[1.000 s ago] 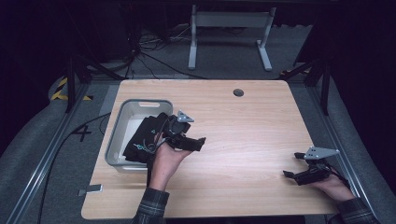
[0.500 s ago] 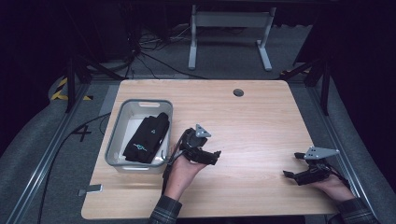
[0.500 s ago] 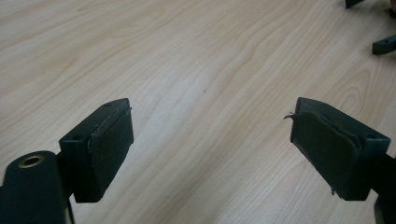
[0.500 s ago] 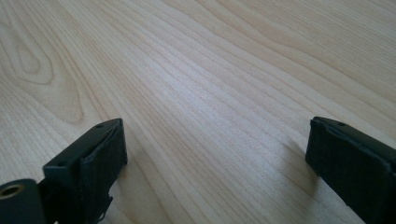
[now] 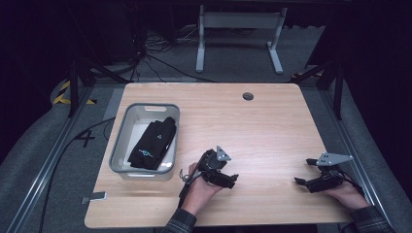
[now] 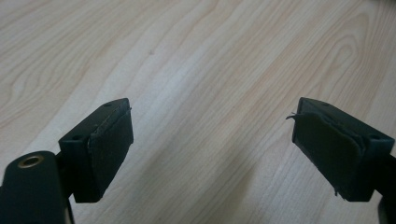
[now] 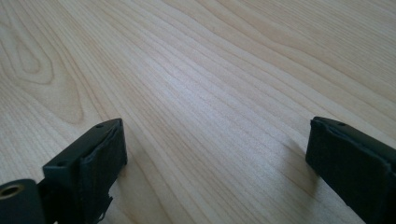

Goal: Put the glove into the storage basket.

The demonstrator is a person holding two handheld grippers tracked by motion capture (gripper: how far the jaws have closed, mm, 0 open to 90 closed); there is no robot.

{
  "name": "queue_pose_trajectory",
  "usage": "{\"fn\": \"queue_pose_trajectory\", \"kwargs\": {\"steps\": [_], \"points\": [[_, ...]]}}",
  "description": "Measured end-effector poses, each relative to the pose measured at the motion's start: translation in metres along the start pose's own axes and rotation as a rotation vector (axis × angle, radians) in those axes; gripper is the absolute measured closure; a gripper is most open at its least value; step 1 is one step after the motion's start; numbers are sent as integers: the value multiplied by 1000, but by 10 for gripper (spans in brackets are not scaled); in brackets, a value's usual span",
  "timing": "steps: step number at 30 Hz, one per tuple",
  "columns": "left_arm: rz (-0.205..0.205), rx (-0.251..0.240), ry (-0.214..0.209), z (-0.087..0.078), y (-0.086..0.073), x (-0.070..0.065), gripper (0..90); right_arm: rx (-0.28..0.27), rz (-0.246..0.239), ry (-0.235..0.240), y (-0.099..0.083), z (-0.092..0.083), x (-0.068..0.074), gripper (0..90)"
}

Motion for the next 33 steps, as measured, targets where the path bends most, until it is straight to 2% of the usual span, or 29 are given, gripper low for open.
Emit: {"fn": "queue_pose_trajectory", "kwargs": {"steps": [3,5,9,14,20,23,33], "points": [[5,15,4,5,-2,-4,125,0,-1,0,0,0,0,56],[7,18,-9,10,-3,-5,125,0,0,0,0,0,0,56],[29,36,-12,16,-5,-9,125,0,0,0,0,0,0,56],[40,41,0,20,-8,-10,109,0,0,0,0,0,0,56],[76,22,20,25,-10,-11,53,0,0,0,0,0,0,56],[79,-1,18,27,-12,-12,6,0,0,0,0,0,0,56],[79,4,12,27,-12,-12,0,0,0,0,0,0,0,56]]}}
Point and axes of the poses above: each handheld gripper's, and its own axes: z roughly forward along the jaws, y roughly out of its top, x roughly to its left, the point moved 1 cm from there along z, roughly forward along the jaws
